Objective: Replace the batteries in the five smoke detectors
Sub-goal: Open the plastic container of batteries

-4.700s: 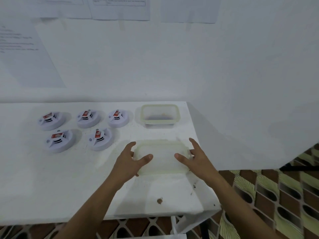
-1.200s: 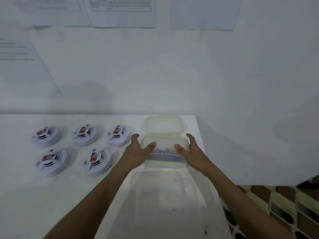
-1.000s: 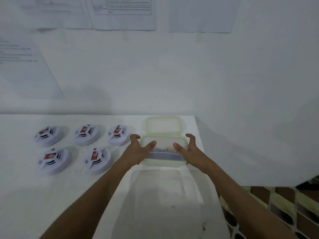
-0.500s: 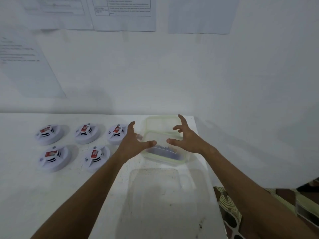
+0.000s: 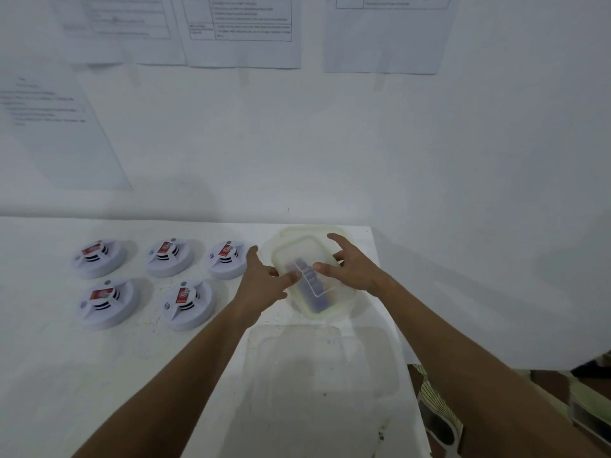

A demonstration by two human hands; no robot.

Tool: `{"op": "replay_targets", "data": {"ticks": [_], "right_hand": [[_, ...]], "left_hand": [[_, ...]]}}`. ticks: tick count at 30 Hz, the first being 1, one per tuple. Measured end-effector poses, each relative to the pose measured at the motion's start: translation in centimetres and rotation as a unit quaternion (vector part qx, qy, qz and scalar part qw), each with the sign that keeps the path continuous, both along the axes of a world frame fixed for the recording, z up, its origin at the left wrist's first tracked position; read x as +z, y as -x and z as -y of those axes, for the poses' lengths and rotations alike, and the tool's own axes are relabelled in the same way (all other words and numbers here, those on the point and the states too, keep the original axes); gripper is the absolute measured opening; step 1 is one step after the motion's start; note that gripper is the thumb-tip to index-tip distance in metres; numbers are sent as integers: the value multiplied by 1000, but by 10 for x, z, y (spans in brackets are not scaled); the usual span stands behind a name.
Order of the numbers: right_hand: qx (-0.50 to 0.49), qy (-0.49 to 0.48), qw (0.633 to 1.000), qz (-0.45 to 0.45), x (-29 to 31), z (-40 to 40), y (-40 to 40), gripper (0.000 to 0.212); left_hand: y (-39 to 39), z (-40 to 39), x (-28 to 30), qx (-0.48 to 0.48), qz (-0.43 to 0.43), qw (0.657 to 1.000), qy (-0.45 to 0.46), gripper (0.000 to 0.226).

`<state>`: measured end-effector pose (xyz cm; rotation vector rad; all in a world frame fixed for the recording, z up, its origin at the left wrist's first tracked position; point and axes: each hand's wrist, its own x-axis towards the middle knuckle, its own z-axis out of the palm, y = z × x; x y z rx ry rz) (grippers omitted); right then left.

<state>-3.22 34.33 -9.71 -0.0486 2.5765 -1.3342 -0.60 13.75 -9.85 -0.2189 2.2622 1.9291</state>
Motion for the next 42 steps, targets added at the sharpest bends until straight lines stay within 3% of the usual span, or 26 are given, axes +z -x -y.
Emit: {"op": "replay_targets", "data": {"ticks": [5, 19, 24, 35, 42], "right_hand": [[-17, 72, 997, 8, -11, 12, -12, 84], [27, 73, 997, 13, -15, 9, -9, 87], [17, 61, 998, -3, -13, 10, -9, 84], [-14, 60, 997, -40, -12, 15, -3, 74], [-28, 43, 997, -65, -5, 11, -3, 101]], "left_hand": [[-1, -11, -9, -3, -21, 1000, 22, 120], [15, -8, -20, -63, 34, 995, -68, 112], [17, -11, -25, -22, 6, 999, -25, 94], [18, 1, -26, -31, 24, 999, 26, 106], [13, -3, -16, -31, 9, 994, 101, 119]]}}
